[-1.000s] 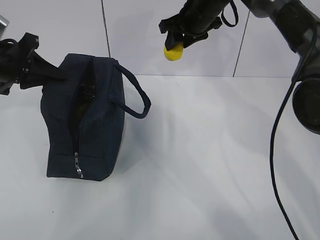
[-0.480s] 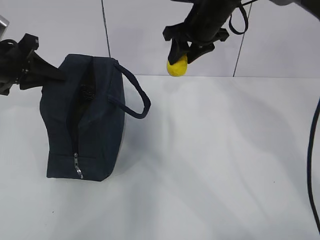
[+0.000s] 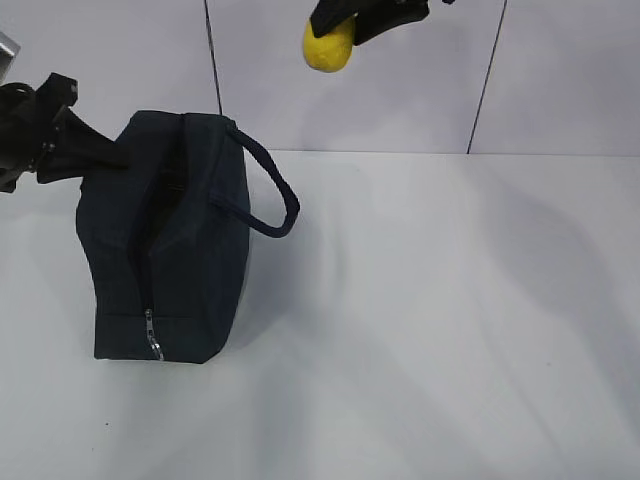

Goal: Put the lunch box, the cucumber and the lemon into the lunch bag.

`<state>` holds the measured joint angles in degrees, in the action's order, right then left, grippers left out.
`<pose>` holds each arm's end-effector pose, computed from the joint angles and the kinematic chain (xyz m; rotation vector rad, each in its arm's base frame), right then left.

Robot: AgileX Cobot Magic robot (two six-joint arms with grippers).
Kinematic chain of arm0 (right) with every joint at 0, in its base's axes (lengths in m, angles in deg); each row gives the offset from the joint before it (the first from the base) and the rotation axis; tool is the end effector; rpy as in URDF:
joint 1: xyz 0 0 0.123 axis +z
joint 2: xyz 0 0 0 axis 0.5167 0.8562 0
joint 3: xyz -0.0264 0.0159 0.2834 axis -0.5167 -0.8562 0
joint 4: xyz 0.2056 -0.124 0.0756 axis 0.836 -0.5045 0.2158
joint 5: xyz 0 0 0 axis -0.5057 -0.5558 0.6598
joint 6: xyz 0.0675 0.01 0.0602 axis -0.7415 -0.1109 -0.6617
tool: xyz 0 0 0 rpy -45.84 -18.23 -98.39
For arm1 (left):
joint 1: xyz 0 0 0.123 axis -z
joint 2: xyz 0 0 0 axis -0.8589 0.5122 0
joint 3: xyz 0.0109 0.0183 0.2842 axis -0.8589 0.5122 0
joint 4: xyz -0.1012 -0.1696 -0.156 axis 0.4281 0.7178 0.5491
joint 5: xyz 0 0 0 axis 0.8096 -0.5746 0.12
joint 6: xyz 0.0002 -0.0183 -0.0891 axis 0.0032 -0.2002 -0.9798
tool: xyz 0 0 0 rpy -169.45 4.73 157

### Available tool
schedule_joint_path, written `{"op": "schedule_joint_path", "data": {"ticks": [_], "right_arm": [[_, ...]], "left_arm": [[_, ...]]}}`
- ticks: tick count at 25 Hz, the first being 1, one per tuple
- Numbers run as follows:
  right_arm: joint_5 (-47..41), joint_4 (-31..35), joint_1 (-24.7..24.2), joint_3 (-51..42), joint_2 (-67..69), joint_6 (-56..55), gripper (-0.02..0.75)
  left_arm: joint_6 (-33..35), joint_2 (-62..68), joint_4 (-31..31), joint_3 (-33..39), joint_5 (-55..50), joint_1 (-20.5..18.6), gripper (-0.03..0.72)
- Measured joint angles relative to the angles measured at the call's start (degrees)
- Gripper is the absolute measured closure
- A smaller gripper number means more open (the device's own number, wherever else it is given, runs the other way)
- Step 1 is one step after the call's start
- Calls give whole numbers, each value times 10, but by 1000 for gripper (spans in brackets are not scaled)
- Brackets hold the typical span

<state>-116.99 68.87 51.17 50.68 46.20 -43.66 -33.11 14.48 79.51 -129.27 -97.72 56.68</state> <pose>0.4247 0.1960 0.3695 -0.6296 2.4220 0.6854 0.3557 -0.0510 0.2293 -0.0745 2.4088 -1.1321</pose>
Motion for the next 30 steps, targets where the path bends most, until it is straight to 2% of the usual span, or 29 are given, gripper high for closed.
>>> {"op": "schedule_joint_path", "data": {"ticks": [4,17,24,30], "right_arm": [[0,63,17,-25,-4,13,360],[0,121,81,-31,-2,60,360],[1,201,90,-31,53,110,362],[6,224,91,-32,78,156,363]], "left_arm": [[1,0,-1,0,-2,0,680],[1,0,-3,0,-28,0,680],[1,0,-4,0,-69,0,680],[1,0,-7,0,-72,0,680]]}}
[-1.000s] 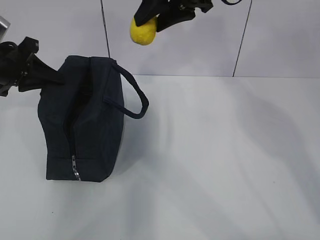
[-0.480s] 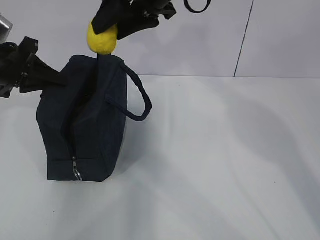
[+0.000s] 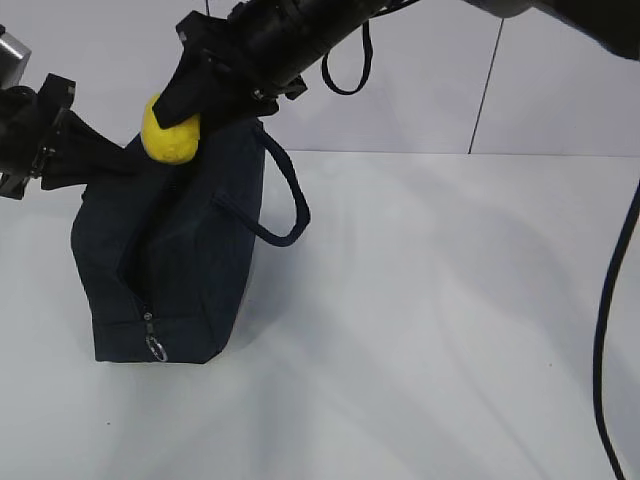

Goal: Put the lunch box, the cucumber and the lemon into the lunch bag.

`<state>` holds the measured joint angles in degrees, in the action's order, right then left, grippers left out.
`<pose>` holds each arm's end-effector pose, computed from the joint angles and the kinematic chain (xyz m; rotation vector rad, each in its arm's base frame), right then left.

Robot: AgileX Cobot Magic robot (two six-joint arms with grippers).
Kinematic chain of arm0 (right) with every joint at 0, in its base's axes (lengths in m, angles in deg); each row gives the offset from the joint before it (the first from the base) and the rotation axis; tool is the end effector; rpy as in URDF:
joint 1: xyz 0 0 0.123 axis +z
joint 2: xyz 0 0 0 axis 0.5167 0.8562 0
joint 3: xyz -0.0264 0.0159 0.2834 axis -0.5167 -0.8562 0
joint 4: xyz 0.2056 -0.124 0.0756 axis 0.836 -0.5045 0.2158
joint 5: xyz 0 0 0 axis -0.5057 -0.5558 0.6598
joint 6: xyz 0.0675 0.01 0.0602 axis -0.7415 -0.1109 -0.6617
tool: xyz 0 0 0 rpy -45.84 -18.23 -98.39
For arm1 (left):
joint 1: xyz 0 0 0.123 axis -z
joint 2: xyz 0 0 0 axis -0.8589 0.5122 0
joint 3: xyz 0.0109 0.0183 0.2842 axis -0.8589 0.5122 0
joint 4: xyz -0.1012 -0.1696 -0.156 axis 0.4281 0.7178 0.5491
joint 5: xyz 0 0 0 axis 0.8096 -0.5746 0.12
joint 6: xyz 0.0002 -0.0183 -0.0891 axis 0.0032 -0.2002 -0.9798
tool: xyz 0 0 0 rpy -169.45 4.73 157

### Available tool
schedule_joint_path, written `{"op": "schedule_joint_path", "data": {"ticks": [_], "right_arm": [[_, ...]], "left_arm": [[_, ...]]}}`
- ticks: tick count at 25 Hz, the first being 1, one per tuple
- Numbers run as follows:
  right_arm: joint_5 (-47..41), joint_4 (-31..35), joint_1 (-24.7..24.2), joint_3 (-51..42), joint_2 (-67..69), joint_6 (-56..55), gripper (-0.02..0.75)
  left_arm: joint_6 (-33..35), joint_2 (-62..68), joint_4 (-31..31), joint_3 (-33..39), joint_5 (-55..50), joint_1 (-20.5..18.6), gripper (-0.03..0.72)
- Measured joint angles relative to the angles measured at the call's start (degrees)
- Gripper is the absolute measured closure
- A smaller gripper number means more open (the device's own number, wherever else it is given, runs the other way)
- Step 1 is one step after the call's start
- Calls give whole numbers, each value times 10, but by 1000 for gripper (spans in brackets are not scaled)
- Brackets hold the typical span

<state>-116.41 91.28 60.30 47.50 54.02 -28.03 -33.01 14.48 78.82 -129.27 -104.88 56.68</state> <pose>0.3988 0.2971 0.3087 -1.0312 2.2994 1.1798 0.3465 -0.0574 0.2316 0.0171 2.4409 -1.2536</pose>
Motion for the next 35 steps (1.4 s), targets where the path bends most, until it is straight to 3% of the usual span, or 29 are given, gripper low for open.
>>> {"op": "schedule_joint_path", "data": {"ticks": [13,21,26,35], "right_arm": [[49,25,3,0,68,81,364],[63,-54,5,0,68,99,364],[61,-65,5,0,68,130,362],[47,-65,5,0,68,191,240]], "left_arm": [[0,0,9,0,-3,0,680],[0,0,20,0,-7,0,680],[0,0,20,0,-10,0,680],[0,0,21,0,-12,0,680]]}}
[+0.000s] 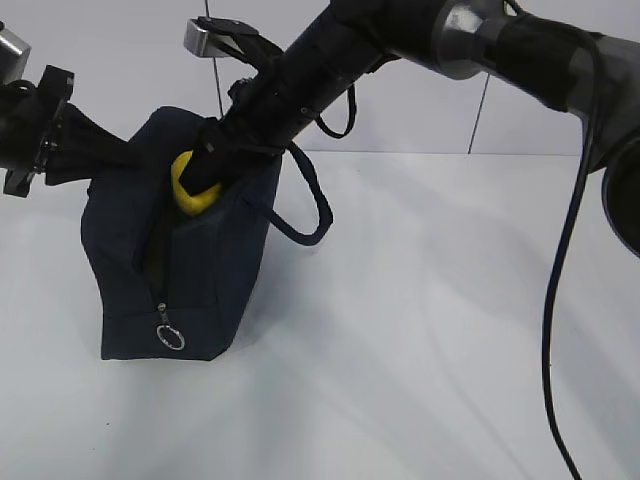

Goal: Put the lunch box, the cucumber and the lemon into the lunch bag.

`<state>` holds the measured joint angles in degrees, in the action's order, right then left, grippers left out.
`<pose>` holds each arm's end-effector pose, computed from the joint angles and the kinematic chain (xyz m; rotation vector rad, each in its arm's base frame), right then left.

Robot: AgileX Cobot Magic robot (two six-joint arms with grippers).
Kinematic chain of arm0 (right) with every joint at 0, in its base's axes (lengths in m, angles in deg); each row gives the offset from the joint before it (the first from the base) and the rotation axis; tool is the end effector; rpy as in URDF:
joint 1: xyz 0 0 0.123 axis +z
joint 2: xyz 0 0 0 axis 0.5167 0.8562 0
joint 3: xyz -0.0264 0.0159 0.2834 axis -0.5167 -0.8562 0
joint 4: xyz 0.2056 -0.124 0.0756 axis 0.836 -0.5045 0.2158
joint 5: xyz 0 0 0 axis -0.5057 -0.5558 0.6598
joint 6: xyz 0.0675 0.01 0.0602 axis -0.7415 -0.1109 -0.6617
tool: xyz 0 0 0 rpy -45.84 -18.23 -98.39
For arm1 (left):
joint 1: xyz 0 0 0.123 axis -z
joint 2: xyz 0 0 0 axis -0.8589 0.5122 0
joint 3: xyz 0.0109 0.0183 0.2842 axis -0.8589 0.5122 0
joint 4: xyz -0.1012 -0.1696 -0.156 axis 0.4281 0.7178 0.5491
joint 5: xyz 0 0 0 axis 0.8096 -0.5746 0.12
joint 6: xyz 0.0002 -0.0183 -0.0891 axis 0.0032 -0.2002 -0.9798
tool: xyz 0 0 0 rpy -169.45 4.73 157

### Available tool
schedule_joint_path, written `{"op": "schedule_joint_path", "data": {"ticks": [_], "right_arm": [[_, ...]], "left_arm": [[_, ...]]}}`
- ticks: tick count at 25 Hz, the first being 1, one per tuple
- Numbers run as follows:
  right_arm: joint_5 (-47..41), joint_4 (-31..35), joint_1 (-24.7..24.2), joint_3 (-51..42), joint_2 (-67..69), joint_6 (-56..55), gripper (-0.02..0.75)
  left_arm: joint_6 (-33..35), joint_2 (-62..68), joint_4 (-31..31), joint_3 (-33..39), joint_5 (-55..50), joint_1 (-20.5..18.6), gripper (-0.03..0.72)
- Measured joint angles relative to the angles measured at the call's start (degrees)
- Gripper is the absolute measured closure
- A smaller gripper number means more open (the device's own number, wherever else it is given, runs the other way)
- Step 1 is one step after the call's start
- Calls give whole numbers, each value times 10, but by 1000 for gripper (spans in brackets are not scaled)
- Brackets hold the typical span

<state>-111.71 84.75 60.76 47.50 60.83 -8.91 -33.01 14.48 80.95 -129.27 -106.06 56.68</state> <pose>0.4228 0.3054 0.2438 -1.3484 2.1445 0.9015 0.3465 -0.0593 0.2345 -0.0012 2.4169 -1.3048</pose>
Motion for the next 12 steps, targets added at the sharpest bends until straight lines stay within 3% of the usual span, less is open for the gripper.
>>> {"op": "schedule_joint_path", "data": {"ticks": [12], "right_arm": [[-33,0,1,11,0,12,231]], "left_arm": [[0,0,4,0,6,0,680]]}}
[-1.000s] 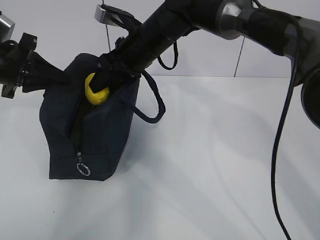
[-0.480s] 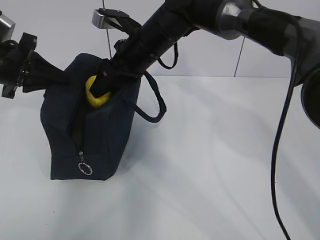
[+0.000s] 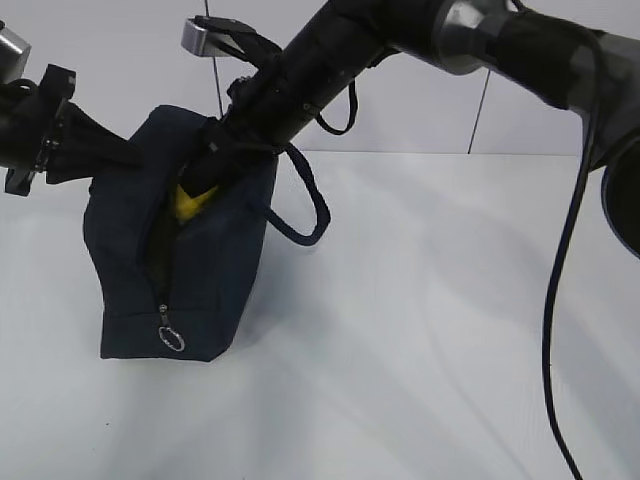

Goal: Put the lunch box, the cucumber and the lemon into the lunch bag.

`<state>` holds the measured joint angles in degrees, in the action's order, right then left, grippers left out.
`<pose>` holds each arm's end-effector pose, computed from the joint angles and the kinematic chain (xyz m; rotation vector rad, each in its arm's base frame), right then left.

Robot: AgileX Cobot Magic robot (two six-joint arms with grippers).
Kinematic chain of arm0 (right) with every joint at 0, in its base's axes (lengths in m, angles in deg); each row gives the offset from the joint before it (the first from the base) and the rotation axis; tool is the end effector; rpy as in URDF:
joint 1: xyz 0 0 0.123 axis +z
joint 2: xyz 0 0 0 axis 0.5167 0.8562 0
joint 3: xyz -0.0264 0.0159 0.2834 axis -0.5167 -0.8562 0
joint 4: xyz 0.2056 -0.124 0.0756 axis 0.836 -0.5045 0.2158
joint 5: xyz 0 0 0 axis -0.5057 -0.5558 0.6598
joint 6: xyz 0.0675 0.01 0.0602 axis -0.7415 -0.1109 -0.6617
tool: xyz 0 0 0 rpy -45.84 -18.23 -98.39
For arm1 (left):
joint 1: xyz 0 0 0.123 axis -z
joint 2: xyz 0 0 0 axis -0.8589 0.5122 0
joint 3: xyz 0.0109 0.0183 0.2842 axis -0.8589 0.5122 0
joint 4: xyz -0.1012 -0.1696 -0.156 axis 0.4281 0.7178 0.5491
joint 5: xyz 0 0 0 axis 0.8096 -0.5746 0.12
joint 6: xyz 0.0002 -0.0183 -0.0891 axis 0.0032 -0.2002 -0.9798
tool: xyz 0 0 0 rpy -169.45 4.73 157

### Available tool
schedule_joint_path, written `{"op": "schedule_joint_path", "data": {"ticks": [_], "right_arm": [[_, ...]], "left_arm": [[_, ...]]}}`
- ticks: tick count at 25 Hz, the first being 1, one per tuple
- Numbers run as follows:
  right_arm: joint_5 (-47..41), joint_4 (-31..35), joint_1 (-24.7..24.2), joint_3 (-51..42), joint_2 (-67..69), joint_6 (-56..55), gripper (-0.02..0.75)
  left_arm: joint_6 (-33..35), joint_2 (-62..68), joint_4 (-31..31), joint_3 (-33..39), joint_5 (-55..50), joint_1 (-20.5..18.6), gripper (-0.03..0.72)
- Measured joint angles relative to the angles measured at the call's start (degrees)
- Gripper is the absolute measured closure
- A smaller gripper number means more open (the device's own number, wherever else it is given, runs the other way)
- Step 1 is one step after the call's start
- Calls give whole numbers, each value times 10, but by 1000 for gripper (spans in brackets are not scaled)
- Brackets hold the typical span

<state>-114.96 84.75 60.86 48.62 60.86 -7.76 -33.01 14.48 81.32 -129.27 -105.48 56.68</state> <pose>0.4182 0.3053 0.2477 -1.4168 2.1298 0.9160 0.3475 -0.0589 0.2346 -0.0133 2.4107 -1.2991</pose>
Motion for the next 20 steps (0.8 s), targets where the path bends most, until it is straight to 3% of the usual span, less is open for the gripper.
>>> {"op": "schedule_joint_path", "data": {"ticks": [7,20], "right_arm": [[-7,-19,0,82,0,-87,231],[-15,-222,0,117,-19,-391,231]], "left_arm": [[0,0,0,0,16,0,680],[0,0,0,0,28,0,680]]}}
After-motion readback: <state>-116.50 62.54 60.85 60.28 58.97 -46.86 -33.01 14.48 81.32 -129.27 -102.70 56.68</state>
